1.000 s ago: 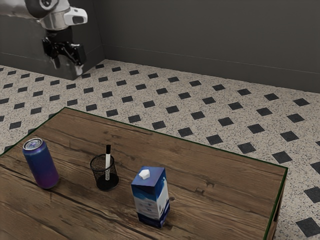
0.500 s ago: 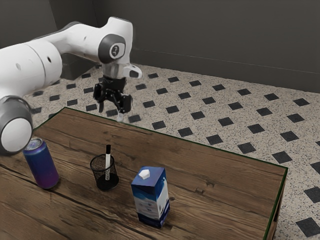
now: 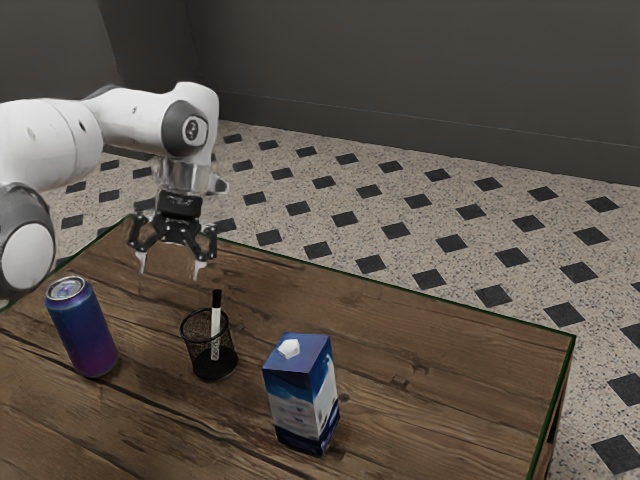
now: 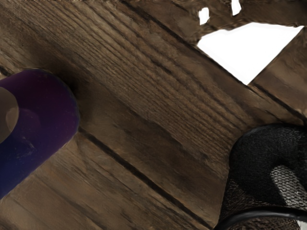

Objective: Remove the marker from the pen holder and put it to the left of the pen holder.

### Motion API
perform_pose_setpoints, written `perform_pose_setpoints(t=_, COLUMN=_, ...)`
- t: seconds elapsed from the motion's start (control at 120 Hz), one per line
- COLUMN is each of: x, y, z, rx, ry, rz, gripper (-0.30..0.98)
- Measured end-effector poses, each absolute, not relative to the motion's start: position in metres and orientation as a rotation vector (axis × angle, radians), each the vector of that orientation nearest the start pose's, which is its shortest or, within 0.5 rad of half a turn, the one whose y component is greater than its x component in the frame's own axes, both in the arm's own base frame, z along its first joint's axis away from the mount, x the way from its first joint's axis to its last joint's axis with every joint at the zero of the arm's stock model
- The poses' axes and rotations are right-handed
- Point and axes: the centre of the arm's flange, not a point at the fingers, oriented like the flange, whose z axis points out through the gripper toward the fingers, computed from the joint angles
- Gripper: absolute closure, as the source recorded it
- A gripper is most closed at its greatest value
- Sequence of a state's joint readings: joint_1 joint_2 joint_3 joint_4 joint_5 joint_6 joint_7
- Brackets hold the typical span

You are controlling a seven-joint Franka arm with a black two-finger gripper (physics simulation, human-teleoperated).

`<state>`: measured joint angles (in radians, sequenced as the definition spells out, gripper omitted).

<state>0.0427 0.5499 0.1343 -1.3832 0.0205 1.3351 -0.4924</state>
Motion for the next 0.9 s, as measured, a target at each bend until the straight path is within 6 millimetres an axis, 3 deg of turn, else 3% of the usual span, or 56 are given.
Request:
perform_pose_setpoints(t=0.1, x=0.619, y=0.076, z=0.383, rx=-2.726, ry=-0.981, rz=0.729, gripper=0.00)
perform_pose_setpoints(t=0.183, x=0.618, y=0.065, z=0.383, rx=-2.777, ry=-0.974, rz=0.671, gripper=0.00)
perform_pose_setpoints(t=0.267, x=0.621, y=0.058, z=0.383, rx=-2.831, ry=-0.856, rz=0.613, gripper=0.00)
perform_pose_setpoints(t=0.333, x=0.625, y=0.024, z=0.383, rx=-2.850, ry=-0.679, rz=0.568, gripper=0.00)
perform_pose_setpoints(t=0.383, x=0.624, y=0.012, z=0.379, rx=-2.856, ry=-0.592, rz=0.561, gripper=0.00)
perform_pose_setpoints(t=0.608, x=0.611, y=0.013, z=0.357, rx=-2.914, ry=-0.405, rz=0.666, gripper=0.05)
perform_pose_setpoints(t=0.9, x=0.623, y=0.004, z=0.342, rx=-3.050, ry=-0.054, rz=0.588, gripper=0.23)
